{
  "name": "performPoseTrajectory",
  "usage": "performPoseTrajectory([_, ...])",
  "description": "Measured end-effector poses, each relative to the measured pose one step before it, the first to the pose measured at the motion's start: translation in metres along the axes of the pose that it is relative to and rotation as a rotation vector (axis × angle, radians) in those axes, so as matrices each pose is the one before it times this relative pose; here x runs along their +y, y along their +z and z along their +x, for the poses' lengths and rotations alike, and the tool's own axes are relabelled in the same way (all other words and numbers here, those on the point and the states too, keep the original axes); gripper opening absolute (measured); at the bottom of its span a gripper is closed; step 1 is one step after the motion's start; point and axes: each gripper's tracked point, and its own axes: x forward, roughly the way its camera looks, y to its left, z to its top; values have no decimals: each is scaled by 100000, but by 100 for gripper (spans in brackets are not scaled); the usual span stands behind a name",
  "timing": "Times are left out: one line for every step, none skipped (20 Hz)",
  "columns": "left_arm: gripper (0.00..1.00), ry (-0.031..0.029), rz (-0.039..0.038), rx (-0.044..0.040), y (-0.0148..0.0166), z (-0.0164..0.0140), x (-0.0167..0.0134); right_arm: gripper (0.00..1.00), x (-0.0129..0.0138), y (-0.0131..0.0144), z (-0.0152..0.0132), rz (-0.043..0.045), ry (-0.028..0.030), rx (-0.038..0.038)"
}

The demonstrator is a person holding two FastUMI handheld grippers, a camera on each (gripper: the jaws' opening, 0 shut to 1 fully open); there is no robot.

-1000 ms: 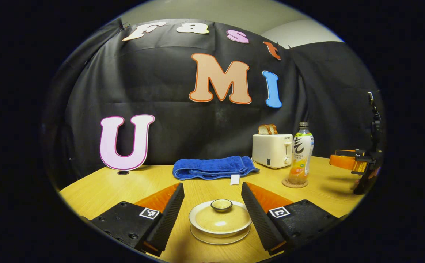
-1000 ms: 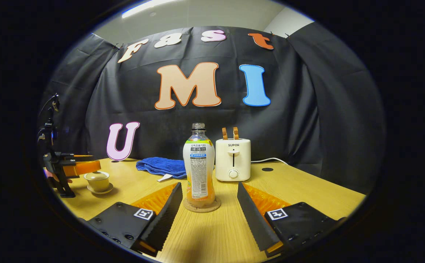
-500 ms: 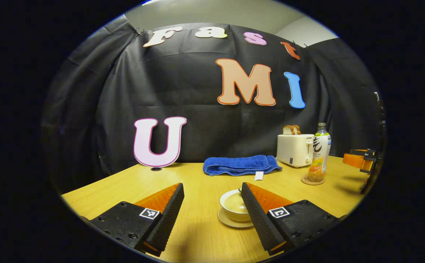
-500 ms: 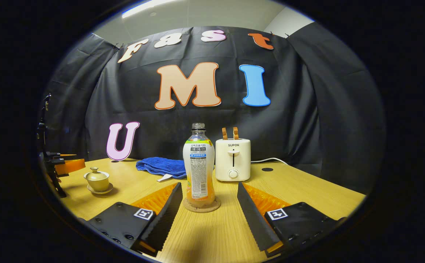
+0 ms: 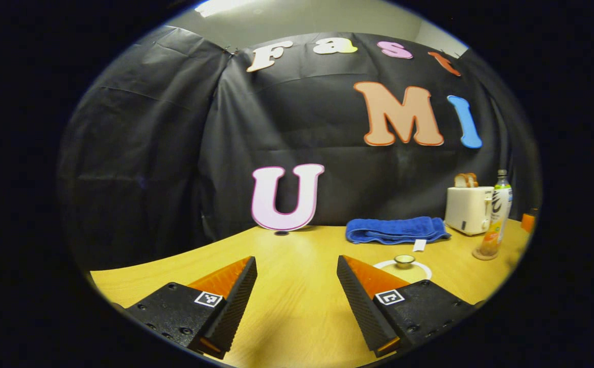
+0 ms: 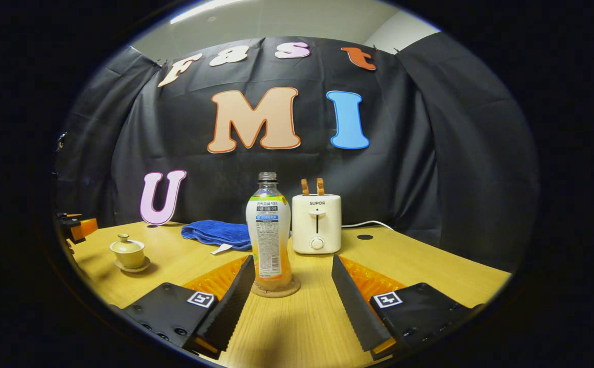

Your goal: Open the teacup lid with one hand, grasp the water bottle and pour water into the teacup with the other hand; after pouring, place the water bottle on the coaster and then close the teacup lid.

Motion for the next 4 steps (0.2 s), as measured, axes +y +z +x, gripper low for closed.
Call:
performPoseTrajectory([92, 2185, -3, 23, -76, -189, 198, 93, -187, -40, -4, -38, -1292, -61])
performPoseTrajectory([92, 754, 34, 17, 39, -120, 50, 96, -200, 44, -13, -47, -1024, -57])
performPoseTrajectory([90, 27, -18, 60, -46, 16, -78, 96, -131, -2, -36, -31, -895, -34])
performPoseTrajectory([90, -10, -20, -13, 23, -35, -58, 96, -114, 33, -59, -32, -684, -30])
